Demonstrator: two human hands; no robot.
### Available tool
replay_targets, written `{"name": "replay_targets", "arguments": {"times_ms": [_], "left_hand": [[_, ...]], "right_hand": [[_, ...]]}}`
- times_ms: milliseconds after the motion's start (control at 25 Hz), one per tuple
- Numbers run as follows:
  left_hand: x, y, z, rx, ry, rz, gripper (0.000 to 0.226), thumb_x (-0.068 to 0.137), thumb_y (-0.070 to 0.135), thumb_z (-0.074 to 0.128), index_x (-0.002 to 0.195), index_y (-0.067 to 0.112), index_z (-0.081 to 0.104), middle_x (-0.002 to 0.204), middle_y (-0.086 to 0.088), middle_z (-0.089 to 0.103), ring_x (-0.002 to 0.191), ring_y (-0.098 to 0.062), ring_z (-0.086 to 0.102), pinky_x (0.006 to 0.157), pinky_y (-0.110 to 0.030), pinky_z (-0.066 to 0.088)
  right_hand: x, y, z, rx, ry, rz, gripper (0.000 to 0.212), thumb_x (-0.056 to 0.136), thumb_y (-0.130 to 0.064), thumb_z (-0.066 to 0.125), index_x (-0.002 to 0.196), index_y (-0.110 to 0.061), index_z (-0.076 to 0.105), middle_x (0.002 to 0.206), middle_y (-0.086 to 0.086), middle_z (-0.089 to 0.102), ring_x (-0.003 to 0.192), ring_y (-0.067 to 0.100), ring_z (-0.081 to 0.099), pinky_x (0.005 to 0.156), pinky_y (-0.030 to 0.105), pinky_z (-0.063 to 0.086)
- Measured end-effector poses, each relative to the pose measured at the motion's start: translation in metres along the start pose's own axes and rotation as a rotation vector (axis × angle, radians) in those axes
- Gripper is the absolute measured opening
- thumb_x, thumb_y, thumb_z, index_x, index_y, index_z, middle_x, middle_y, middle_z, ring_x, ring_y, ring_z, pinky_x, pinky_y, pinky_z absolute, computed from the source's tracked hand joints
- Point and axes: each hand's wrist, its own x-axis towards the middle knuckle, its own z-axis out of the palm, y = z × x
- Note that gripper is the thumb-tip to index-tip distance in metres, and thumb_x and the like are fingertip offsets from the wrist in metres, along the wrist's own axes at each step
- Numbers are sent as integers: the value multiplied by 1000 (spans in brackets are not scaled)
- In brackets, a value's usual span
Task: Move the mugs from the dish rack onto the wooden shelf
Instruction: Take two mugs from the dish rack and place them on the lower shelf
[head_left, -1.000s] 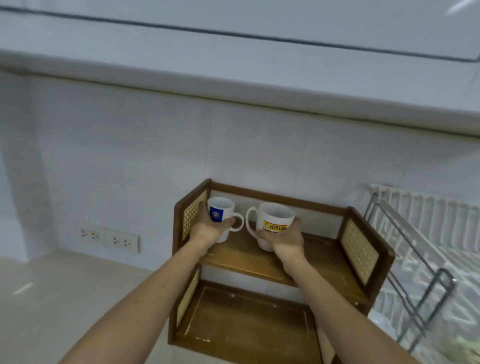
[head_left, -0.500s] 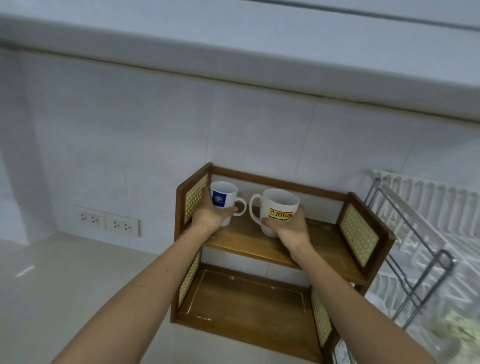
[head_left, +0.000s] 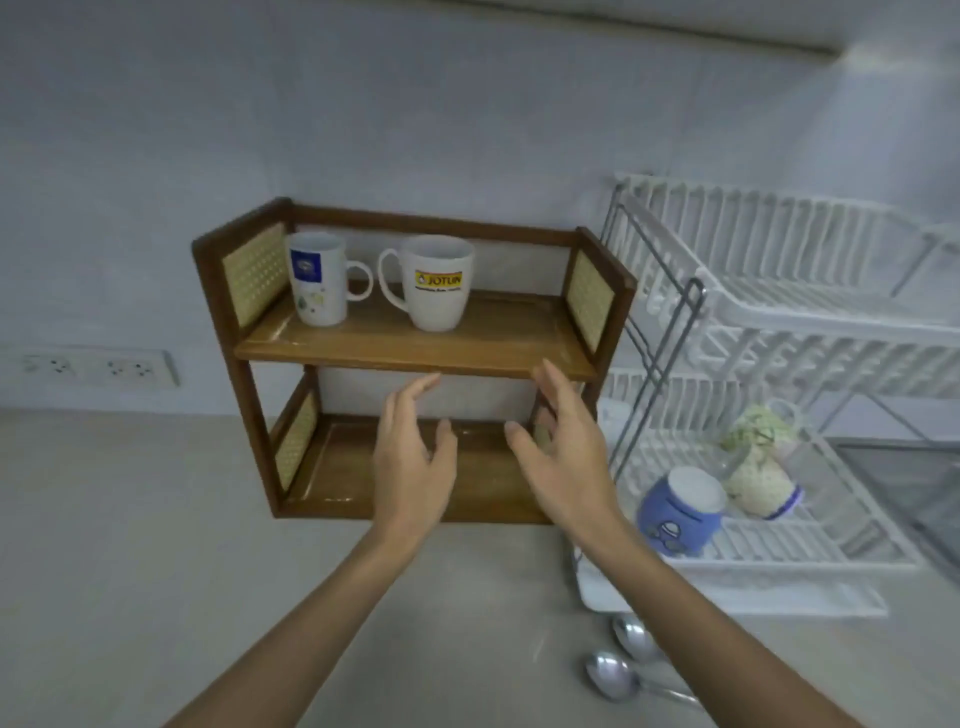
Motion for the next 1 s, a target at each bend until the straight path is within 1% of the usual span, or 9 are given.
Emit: {"name": "replay_targets", "arguments": {"times_ms": [200,280,400,480,600,680,720,880,1000], "left_hand": [[-94,26,50,-63,-280,174,37,88,4,53,116,27,55,115,11,57,112,10,49,96,-9,40],[-111,42,78,-62,-426,323,31,87,6,50,114,20,59,113,7,60,110,2,52,98,-9,37],[-107,69,133,53,-550,480,46,78,-7,54,121,7,59,120,-10,63,114,-18,54,102,-22,37],[-92,88,176,372,-679,602,60,77,-9,51,135,8,48,139,-14,51,130,-29,43,112,-35,24],[-68,94,237,1222,-942,999,61,97,16,41,151,19,12,161,-10,4,147,-34,1,116,-54,-1],[-66,92,269,1723,-984,1339,82,92,25,57,151,21,0,162,-9,-5,147,-36,-6,113,-60,-5],[-68,92,283,1898,-1030,1410,91,87,27,65,150,21,0,161,-7,-1,147,-35,-1,112,-62,-3],[-67,80,302,2029,-1218,1235,103,71,26,80,148,17,12,151,-12,26,137,-35,30,111,-57,22],[-54,72,291,1952,-1054,1228,81,83,30,70,145,14,20,146,-12,34,131,-34,37,110,-52,27]], "right_hand": [[-84,55,-85,-54,67,-68,41,82,-11,57,120,-27,56,116,-20,61,109,-2,58,84,10,48],[-86,84,-126,-148,124,-39,33,81,-9,58,111,-21,61,107,-21,63,100,-1,61,79,17,52],[-58,133,-189,-322,180,137,32,81,0,62,112,-10,62,108,-1,66,100,18,62,84,34,51],[-30,167,-227,-528,133,301,45,81,-8,67,123,-6,54,123,14,59,110,32,57,90,34,44],[4,206,-256,-689,-55,440,72,77,-21,73,137,-4,37,138,23,42,124,41,41,99,45,40],[21,223,-259,-772,-184,463,81,75,-29,75,139,-7,30,140,22,38,126,41,40,99,48,41],[29,230,-258,-810,-249,481,88,74,-34,75,141,-9,25,141,21,36,126,41,40,99,48,42],[42,248,-243,-881,-270,520,105,68,-41,79,145,-16,13,142,19,30,126,42,38,97,47,42],[44,255,-238,-857,-203,486,101,65,-39,81,141,-16,18,138,20,34,121,42,40,92,47,44]]}}
